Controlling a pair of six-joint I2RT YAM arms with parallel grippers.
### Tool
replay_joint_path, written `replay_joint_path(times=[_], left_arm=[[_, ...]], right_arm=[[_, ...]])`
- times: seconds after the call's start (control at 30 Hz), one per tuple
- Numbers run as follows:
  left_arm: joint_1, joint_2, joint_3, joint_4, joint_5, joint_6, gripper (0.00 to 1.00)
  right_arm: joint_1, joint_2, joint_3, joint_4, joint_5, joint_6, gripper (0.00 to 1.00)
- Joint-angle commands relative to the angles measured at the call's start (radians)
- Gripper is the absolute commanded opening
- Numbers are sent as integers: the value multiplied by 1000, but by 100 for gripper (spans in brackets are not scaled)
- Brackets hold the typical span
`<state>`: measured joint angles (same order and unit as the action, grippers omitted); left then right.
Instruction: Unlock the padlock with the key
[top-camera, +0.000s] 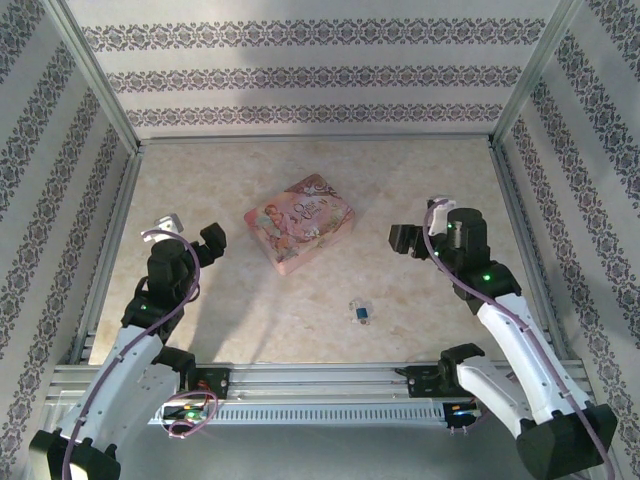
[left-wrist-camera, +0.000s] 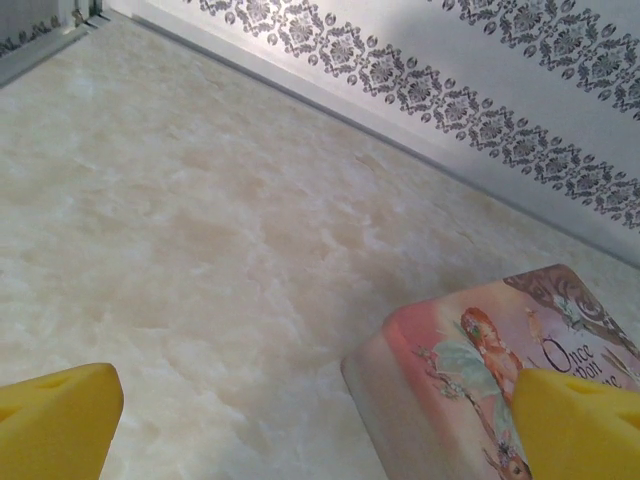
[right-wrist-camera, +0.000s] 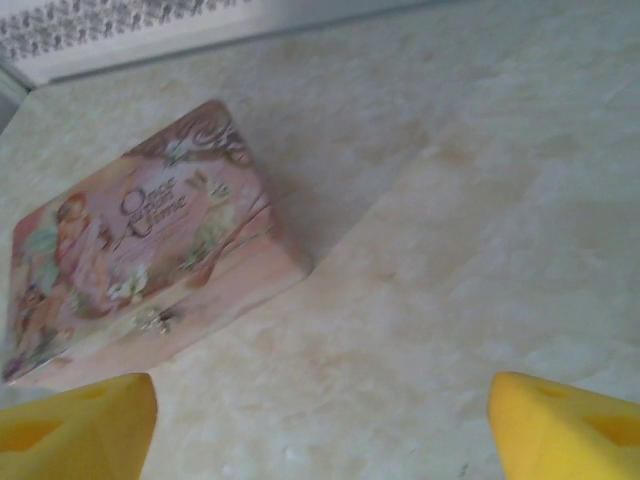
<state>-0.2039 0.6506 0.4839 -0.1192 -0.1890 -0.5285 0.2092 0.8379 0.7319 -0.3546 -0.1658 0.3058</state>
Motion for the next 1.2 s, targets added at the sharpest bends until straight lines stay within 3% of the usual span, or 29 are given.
replay_joint_path(times=[0.0,0.07,0.2,0.37,0.8,1.17], left_arm=[[-11,-25,5,11,-45,47,99],[-10,-28,8,8,-56,58,99],[-8,-22,15,5,-75,77,99],[-8,-19,21,4,-105,90,99],[-5,16,34,15,-116,64,99],[-3,38,40,-3,-121,56,99]], right_arm=[[-60,-27,-41,117,-3,-41,92],[-78,-38,-68,154,40,-59,98],[-89,-63,-158,279,179,-143,98],[-109,-68,-312,502,247,-208,98],[-158,85,-511,824,212,-253,98],[-176,250,-557,1123,138,-283,98]])
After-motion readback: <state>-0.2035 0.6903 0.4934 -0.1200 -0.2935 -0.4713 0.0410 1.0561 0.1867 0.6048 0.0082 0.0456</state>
